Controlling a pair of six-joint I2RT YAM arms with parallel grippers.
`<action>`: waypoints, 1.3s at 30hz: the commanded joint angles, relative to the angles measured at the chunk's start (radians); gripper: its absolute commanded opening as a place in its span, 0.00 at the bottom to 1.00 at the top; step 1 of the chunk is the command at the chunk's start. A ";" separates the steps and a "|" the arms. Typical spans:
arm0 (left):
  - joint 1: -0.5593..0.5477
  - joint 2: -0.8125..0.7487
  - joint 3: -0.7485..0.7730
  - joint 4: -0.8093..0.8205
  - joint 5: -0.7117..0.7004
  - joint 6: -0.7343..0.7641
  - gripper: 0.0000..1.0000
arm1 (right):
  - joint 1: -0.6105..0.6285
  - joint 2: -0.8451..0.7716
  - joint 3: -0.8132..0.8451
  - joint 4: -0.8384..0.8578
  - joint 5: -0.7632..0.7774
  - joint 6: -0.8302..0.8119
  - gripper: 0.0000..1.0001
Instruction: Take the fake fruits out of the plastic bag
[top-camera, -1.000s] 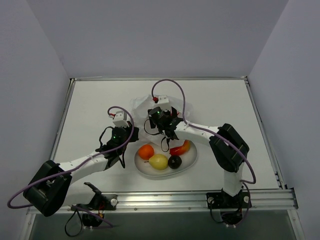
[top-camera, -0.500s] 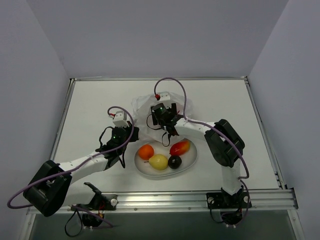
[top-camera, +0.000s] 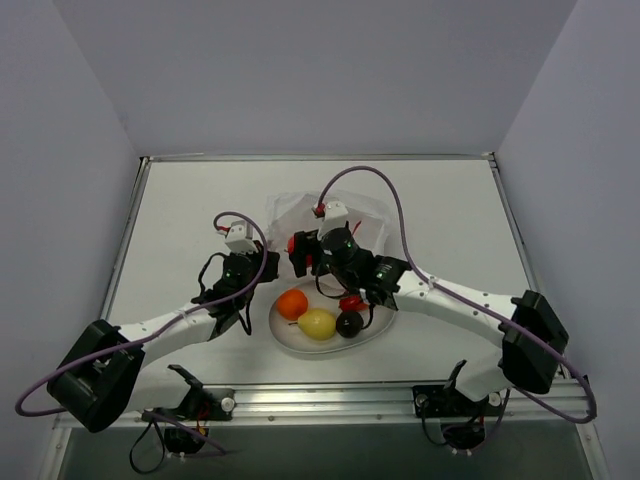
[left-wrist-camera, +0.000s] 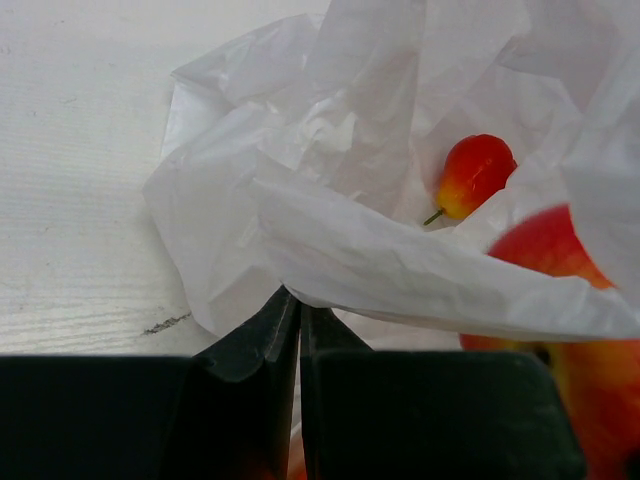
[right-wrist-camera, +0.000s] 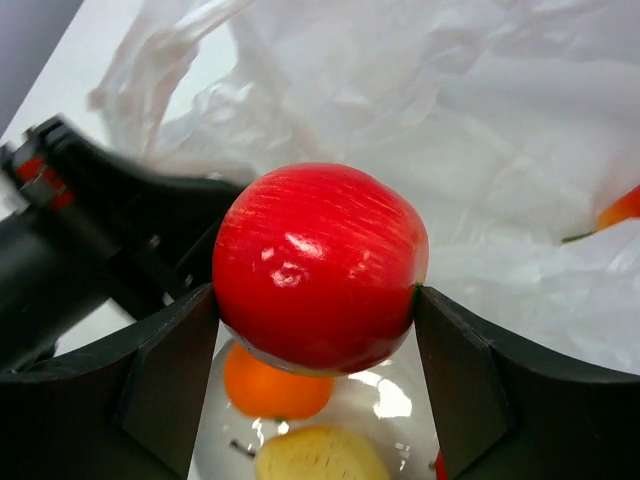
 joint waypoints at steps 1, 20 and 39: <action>0.006 -0.002 0.030 0.045 -0.021 -0.009 0.02 | 0.034 -0.124 -0.047 -0.069 -0.032 0.043 0.38; 0.006 -0.054 0.044 0.013 -0.013 -0.002 0.02 | 0.054 -0.651 -0.420 -0.502 0.227 0.416 0.37; 0.003 -0.060 0.021 0.018 0.041 0.003 0.02 | 0.058 -0.541 -0.304 -0.577 0.206 0.416 0.89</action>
